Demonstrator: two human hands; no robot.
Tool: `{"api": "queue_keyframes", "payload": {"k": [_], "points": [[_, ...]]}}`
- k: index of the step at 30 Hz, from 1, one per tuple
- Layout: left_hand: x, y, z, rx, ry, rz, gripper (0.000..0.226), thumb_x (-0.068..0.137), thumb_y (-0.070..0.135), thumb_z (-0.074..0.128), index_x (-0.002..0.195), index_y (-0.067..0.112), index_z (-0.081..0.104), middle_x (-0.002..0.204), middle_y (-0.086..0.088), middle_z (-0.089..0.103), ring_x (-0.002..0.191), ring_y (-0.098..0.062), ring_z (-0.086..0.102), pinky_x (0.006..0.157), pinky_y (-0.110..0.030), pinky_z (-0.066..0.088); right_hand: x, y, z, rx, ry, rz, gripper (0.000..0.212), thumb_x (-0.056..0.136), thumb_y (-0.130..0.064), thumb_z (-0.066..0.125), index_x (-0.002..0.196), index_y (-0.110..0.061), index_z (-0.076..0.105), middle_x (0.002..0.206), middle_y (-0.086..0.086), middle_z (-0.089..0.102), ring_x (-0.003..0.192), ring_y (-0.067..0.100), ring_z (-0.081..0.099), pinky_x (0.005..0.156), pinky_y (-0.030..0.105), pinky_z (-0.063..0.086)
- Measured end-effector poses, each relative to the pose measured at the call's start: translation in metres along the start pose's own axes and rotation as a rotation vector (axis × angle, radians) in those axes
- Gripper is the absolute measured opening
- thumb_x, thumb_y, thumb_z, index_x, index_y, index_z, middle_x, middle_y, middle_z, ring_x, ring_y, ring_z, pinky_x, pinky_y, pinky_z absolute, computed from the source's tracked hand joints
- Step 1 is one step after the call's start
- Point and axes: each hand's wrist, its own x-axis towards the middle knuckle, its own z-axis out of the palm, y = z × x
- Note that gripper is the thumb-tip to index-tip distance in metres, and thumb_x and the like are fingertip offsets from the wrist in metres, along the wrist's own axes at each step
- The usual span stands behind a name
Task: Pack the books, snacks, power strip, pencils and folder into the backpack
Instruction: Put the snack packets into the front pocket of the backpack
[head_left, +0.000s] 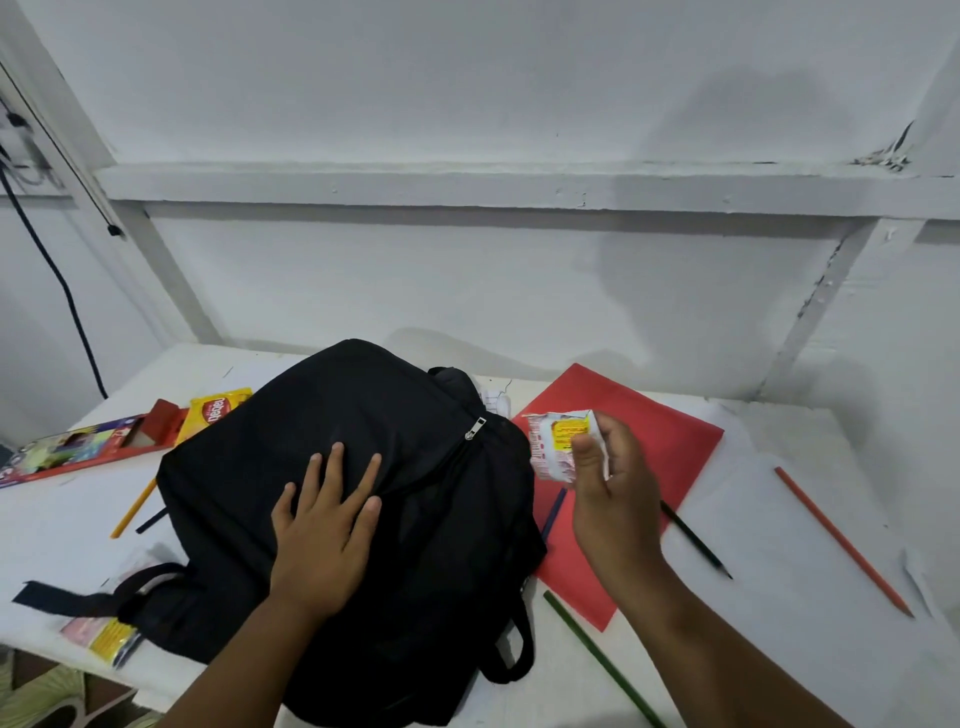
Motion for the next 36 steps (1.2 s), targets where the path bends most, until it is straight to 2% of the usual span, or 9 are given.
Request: {"api": "queue_keyframes", "payload": {"k": [2,5,9,13,17,23,28,33,36], "points": [[0.0,-0.001,-0.002,-0.07,0.002,-0.008,0.056,0.097,0.06,0.005,0.149,0.054,0.024,0.166,0.01,0.005,0.153,-0.007,-0.007,0.12,-0.036,-0.006,-0.009,-0.013,0.013,0.102,-0.069,0.016,0.034,0.084,-0.043,0.067,0.114,-0.027,0.063,0.097,-0.016,0.07,0.09,0.002,0.068,0.073,0.015,0.053],[0.0,-0.002,-0.009,-0.269,-0.027,-0.04,0.049,0.095,0.062,0.011,0.14,0.061,0.031,0.164,0.016,0.01,0.151,0.002,-0.005,0.118,-0.027,-0.01,-0.024,-0.019,0.038,0.131,-0.224,0.124,0.042,0.076,-0.022,0.083,0.109,-0.034,0.059,0.095,-0.014,0.071,0.083,0.003,0.07,0.071,0.019,0.056],[0.0,-0.003,-0.022,-0.481,-0.075,-0.071,0.044,0.089,0.067,0.016,0.13,0.067,0.034,0.16,0.023,0.018,0.148,0.009,-0.001,0.118,-0.022,-0.008,-0.043,-0.013,0.065,0.021,-0.443,0.197,0.027,0.084,-0.02,0.075,0.102,-0.03,0.057,0.092,-0.005,0.074,0.077,0.01,0.072,0.071,0.037,0.06],[-0.001,-0.007,-0.031,-0.635,-0.151,-0.095,0.041,0.09,0.067,0.021,0.128,0.066,0.033,0.157,0.028,0.021,0.142,0.018,-0.002,0.122,-0.027,-0.006,-0.053,-0.013,0.087,0.081,-0.604,0.254,0.012,0.089,-0.015,0.071,0.101,-0.019,0.071,0.093,0.0,0.076,0.079,0.017,0.074,0.064,0.036,0.062],[0.0,-0.012,-0.04,-0.816,-0.193,-0.109,0.03,0.107,0.042,0.029,0.128,0.061,0.037,0.156,0.026,0.027,0.146,0.012,0.005,0.121,-0.024,-0.006,-0.056,-0.013,0.11,-0.019,-0.569,0.358,0.012,0.087,-0.022,0.073,0.097,-0.016,0.07,0.084,0.007,0.075,0.058,0.014,0.067,0.045,0.027,0.051],[0.006,-0.012,-0.044,-0.809,-0.195,-0.072,0.029,0.106,0.047,0.023,0.128,0.063,0.032,0.155,0.03,0.019,0.147,0.006,0.0,0.117,-0.022,-0.009,-0.056,-0.018,0.134,0.103,-0.378,0.495,0.034,0.083,-0.019,0.08,0.112,-0.015,0.064,0.087,0.007,0.075,0.057,0.011,0.067,0.049,0.023,0.048],[0.014,-0.012,-0.048,-0.695,-0.141,0.05,0.049,0.085,0.07,0.008,0.13,0.065,0.025,0.15,0.042,0.01,0.147,0.011,-0.008,0.12,-0.026,-0.01,-0.062,-0.025,0.152,0.597,-0.206,0.669,0.04,0.092,0.007,0.062,0.128,-0.006,0.051,0.12,0.018,0.061,0.098,0.029,0.072,0.078,0.03,0.06],[0.021,-0.019,-0.052,-0.642,-0.121,0.113,0.047,0.086,0.068,0.006,0.129,0.065,0.024,0.149,0.04,0.01,0.147,0.01,-0.008,0.119,-0.023,-0.01,-0.073,-0.029,0.16,0.545,-0.224,0.597,0.029,0.093,0.013,0.055,0.11,-0.008,0.065,0.124,0.013,0.06,0.1,0.022,0.072,0.088,0.029,0.058],[0.021,-0.022,-0.046,-0.583,-0.12,0.153,0.048,0.088,0.067,0.004,0.132,0.064,0.022,0.155,0.033,0.01,0.148,0.007,-0.01,0.117,-0.022,-0.011,-0.075,-0.032,0.158,0.626,-0.224,0.556,0.031,0.095,0.011,0.054,0.117,-0.007,0.065,0.123,0.013,0.063,0.106,0.024,0.071,0.093,0.035,0.056]]}}
